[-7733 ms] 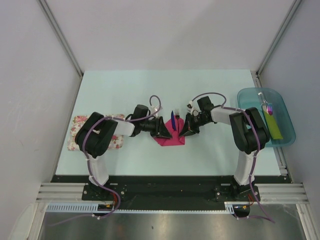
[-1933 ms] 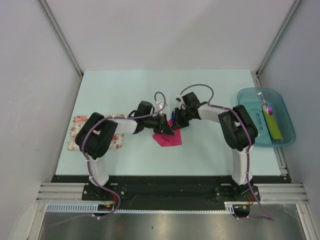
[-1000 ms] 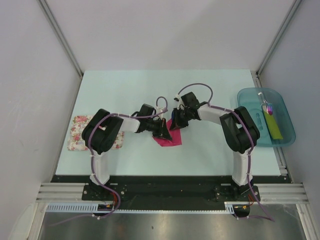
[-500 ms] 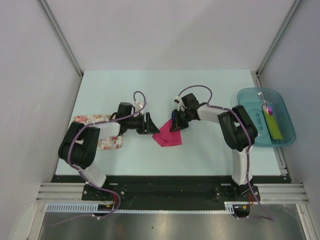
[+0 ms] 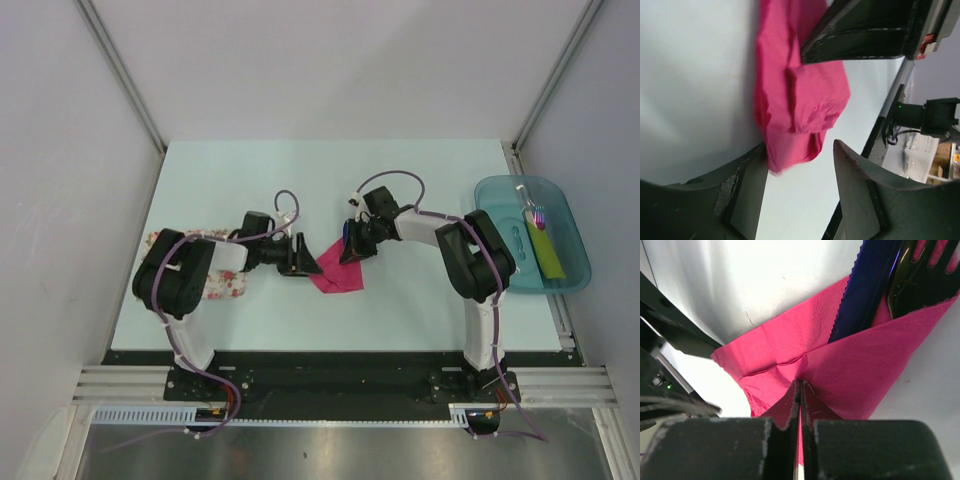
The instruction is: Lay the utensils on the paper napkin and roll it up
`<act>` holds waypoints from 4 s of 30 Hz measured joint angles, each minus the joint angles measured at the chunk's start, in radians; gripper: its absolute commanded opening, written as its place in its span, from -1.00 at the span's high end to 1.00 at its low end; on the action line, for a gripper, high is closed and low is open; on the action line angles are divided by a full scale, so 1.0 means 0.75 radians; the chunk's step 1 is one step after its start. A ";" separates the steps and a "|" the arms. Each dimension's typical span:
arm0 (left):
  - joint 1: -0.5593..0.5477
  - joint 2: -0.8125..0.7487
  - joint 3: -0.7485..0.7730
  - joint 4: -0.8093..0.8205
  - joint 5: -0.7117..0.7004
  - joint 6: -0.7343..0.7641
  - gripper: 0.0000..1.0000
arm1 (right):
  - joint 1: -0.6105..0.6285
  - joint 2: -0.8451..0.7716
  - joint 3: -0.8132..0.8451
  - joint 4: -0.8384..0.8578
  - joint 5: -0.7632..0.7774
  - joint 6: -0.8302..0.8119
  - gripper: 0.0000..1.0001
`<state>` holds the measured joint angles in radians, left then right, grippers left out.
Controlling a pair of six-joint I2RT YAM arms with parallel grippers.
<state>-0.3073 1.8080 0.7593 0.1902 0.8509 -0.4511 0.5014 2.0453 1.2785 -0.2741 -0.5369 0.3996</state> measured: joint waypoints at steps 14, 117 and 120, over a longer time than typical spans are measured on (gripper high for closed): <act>-0.151 0.199 0.241 0.119 -0.014 -0.080 -0.26 | -0.005 0.005 0.000 0.003 -0.012 0.011 1.00; -0.343 0.191 0.299 0.057 -0.118 -0.230 1.00 | -0.141 -0.017 -0.105 0.083 -0.242 0.061 1.00; -0.375 0.187 0.300 0.105 -0.119 -0.247 1.00 | -0.142 -0.017 -0.106 0.085 -0.244 0.061 1.00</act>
<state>-0.5888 1.9480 0.9840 0.2691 0.7620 -0.6365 0.3950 2.0327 1.1988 -0.2100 -0.7197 0.4454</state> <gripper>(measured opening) 0.008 0.009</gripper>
